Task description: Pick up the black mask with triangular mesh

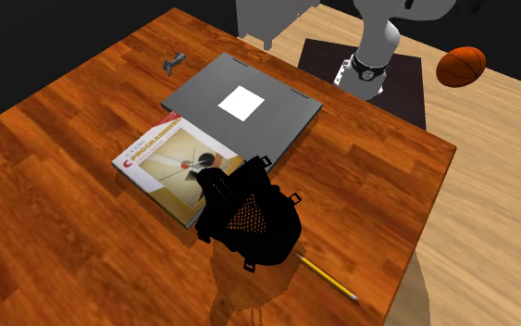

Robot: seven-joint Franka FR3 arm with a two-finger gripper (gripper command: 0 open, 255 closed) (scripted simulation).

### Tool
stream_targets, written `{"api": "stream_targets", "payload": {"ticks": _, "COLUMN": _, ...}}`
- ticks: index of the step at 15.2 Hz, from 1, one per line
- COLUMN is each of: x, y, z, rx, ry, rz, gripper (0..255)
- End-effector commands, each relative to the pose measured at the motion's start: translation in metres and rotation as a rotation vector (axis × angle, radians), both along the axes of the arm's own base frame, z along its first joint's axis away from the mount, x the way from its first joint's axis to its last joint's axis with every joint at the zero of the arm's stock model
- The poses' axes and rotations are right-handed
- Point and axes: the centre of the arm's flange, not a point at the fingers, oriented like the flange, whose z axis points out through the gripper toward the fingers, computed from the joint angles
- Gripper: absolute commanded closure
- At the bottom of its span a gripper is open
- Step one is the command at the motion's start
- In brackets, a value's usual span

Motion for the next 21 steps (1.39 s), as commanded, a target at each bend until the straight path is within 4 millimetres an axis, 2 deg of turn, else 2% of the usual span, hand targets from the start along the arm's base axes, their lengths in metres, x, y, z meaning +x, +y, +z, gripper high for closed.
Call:
{"api": "stream_targets", "payload": {"ticks": 1, "x": 0.000, "y": 0.000, "z": 0.000, "rx": 0.000, "ry": 0.000, "rz": 0.000, "gripper": 0}}
{"api": "stream_targets", "payload": {"ticks": 11, "x": 0.112, "y": -0.055, "z": -0.037, "rx": -0.007, "ry": 0.000, "rz": -0.102, "gripper": 0}}
{"api": "stream_targets", "payload": {"ticks": 21, "x": 0.218, "y": -0.121, "z": -0.074, "rx": -0.014, "ry": 0.001, "rz": -0.204, "gripper": 0}}
